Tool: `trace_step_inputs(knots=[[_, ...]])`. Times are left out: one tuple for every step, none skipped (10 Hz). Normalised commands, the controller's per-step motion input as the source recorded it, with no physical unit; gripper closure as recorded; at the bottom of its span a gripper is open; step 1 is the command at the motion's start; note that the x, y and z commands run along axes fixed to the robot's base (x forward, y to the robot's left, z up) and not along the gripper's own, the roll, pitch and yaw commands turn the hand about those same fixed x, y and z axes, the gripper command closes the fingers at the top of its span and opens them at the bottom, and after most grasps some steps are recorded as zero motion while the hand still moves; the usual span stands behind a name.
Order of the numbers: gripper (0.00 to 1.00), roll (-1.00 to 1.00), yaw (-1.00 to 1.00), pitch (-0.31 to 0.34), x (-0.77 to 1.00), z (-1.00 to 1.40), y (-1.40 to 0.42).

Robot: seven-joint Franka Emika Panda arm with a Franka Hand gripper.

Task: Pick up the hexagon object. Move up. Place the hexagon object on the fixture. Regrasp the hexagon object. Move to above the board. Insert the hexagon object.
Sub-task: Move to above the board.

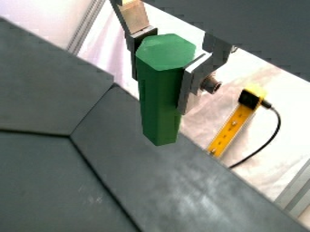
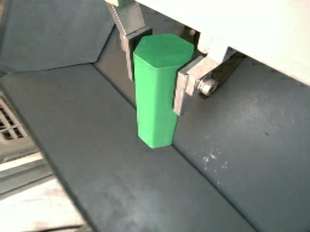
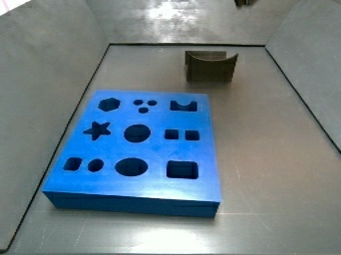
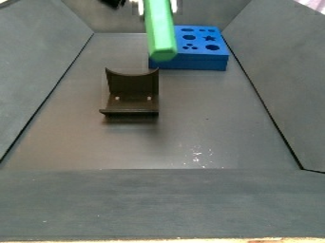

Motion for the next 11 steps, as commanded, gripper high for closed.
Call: trace_step_inputs(knots=[[1.0, -0.11, -0.07, -0.007, -0.15, 0.86, 0.1], [1.0, -0.1, -0.07, 0.004, -0.12, 0.73, 0.07], [1.0, -0.09, -0.06, 0.033, -0.08, 0.48, 0.04], [1.0, -0.08, -0.05, 0.057, -0.05, 0.3, 0.02], [1.0, -1.0, -0.09, -0.048, -0.13, 0.21, -1.0], [1.0, -1.0, -0.08, -0.048, -0.12, 0.2, -1.0], [1.0, -1.0, -0.08, -0.047, -0.13, 0.21, -1.0], [1.0, -1.0, -0.09, -0.045, -0.13, 0.2, -1.0], [1.0, -1.0, -0.09, -0.038, -0.13, 0.2, -1.0], [1.0, -1.0, -0.1, -0.034, -0.13, 0.2, -1.0], [1.0, -1.0, -0.1, -0.025, -0.14, 0.21, -1.0]])
